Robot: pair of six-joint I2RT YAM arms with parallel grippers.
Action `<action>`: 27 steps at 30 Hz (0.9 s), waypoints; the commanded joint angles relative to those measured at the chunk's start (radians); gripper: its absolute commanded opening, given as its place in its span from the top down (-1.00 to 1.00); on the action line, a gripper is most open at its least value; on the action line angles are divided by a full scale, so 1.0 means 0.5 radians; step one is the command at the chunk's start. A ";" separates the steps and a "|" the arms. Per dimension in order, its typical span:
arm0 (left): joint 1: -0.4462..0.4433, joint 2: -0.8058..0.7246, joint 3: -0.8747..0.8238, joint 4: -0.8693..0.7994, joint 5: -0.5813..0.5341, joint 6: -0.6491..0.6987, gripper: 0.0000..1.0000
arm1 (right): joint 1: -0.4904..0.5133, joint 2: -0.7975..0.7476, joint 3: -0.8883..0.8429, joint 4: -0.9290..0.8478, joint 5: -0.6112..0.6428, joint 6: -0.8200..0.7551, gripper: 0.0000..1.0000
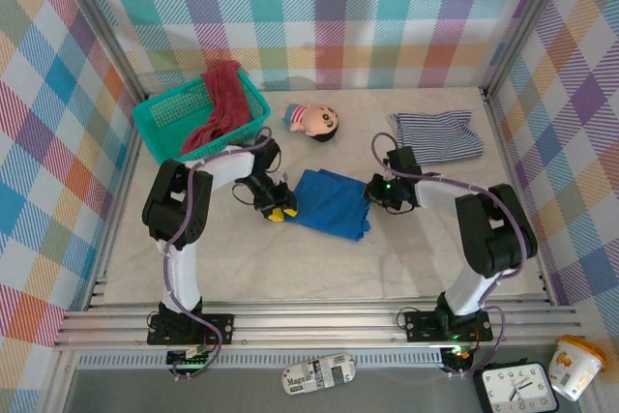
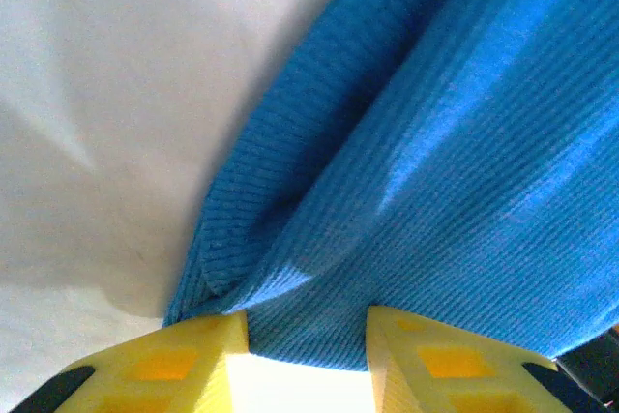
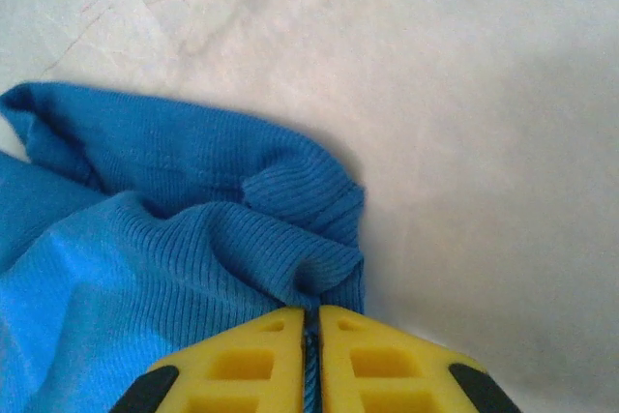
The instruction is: Fold and stack the tank tops
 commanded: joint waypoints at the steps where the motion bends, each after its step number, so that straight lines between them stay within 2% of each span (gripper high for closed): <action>1: -0.051 -0.178 -0.125 0.081 0.002 -0.203 0.24 | -0.035 0.161 0.222 -0.160 -0.109 -0.325 0.71; 4: -0.088 -0.279 -0.200 0.112 -0.044 -0.258 0.14 | -0.057 0.219 0.412 -0.337 -0.120 -0.537 0.59; 7: -0.092 -0.374 -0.174 0.030 -0.251 -0.200 0.05 | -0.061 0.136 0.478 -0.463 -0.108 -0.736 0.40; 10: -0.073 -0.435 -0.079 0.024 -0.423 -0.125 -0.06 | -0.060 -0.018 0.440 -0.598 -0.126 -0.789 0.15; 13: -0.061 -0.418 0.010 0.122 -0.538 -0.009 -0.20 | -0.049 -0.267 0.178 -0.533 -0.162 -0.673 -0.03; 17: -0.047 -0.256 0.120 0.245 -0.489 0.134 -0.24 | 0.036 -0.425 -0.106 -0.320 -0.245 -0.593 -0.24; 20: -0.042 -0.142 0.188 0.272 -0.507 0.237 -0.26 | 0.070 -0.398 -0.194 -0.173 -0.237 -0.537 -0.29; 24: -0.041 -0.055 0.178 0.406 -0.454 0.288 -0.27 | 0.102 -0.288 -0.159 -0.122 -0.151 -0.570 -0.47; 27: -0.042 0.025 0.162 0.470 -0.385 0.256 -0.28 | 0.131 -0.177 -0.086 -0.110 -0.156 -0.602 -0.48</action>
